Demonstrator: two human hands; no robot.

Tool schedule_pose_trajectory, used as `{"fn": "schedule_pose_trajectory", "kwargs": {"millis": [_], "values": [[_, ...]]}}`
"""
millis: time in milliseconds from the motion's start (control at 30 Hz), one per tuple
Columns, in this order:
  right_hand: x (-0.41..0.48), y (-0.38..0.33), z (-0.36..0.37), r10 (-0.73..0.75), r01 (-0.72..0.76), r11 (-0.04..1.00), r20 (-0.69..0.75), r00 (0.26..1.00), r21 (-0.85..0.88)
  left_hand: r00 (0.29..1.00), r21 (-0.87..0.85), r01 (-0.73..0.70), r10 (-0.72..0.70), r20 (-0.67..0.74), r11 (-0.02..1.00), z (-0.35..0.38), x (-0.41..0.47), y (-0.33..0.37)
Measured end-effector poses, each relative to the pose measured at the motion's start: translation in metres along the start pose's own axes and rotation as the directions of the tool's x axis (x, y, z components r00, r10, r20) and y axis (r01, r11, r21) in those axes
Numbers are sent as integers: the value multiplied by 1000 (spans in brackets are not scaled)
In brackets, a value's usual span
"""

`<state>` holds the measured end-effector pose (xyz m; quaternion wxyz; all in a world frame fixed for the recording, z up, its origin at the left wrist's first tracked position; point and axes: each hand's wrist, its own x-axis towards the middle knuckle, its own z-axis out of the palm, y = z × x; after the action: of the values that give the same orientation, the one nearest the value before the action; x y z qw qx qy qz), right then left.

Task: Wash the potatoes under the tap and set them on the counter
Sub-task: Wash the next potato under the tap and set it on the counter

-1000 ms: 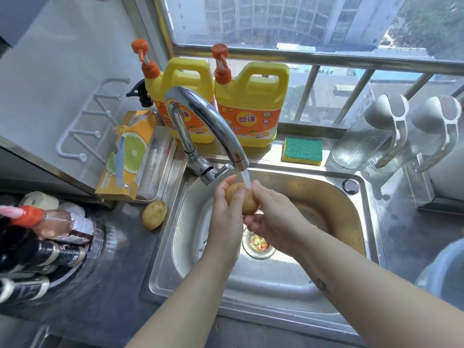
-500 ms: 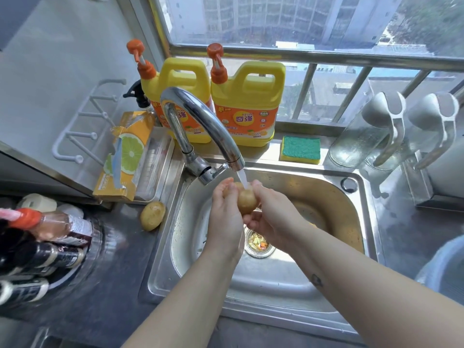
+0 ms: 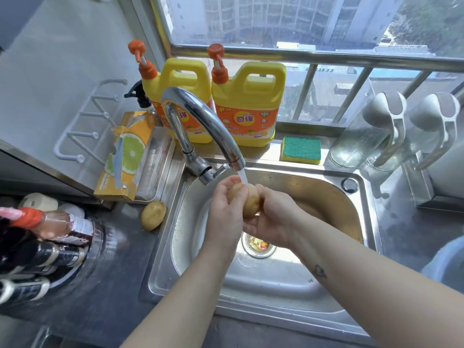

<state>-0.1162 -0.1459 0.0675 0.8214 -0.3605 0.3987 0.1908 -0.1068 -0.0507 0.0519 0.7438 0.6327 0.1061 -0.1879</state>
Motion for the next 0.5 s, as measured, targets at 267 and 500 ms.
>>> {"fn": "schedule_pose_trajectory", "kwargs": {"millis": [267, 500], "values": [[-5, 8, -9, -187, 245, 909, 196, 963, -338, 957, -128, 203, -225, -183, 971, 3, 14, 14], [0, -3, -3, -294, 400, 687, 271, 916, -607, 964, -153, 249, -260, -59, 956, -2, 10, 8]]}}
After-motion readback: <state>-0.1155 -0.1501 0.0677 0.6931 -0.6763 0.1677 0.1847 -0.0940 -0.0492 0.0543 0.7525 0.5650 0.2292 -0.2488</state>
